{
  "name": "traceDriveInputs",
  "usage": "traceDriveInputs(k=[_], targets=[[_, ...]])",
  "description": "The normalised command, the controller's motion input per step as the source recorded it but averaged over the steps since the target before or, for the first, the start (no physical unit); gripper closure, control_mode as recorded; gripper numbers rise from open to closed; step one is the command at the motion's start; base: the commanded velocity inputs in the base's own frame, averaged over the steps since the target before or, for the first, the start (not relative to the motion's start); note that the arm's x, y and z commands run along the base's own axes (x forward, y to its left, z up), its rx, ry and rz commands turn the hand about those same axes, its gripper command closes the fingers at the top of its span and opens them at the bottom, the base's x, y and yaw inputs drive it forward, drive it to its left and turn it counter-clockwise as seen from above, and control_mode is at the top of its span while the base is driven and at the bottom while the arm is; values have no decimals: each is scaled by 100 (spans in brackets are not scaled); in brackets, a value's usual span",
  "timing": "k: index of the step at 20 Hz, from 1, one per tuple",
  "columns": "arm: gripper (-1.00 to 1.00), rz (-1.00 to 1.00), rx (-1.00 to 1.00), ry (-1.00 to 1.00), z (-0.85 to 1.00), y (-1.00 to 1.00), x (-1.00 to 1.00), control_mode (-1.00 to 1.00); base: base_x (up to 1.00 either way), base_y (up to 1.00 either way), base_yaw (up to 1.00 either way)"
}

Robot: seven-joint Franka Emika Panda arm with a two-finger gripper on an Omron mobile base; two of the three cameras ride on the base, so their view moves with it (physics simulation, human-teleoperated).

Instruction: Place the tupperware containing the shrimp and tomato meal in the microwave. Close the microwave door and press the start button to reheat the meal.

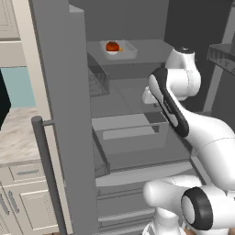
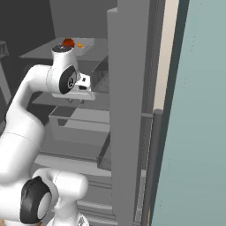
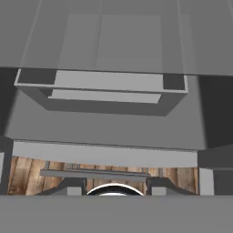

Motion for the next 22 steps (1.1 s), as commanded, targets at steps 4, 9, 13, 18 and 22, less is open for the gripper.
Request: traceDriveInputs(k=[4, 9, 13, 18, 22], targets=[[-100, 0, 4, -8, -8, -3, 2, -100, 0, 0, 0], [-100, 0, 4, -25, 2, 0, 0, -100, 0, 0, 0], [-100, 0, 3, -33, 35, 11, 0, -100, 0, 0, 0], [-100, 0, 1, -25, 66, 23, 0, -100, 0, 0, 0], [-100, -1, 0, -18, 69, 31, 0, -100, 0, 0, 0]])
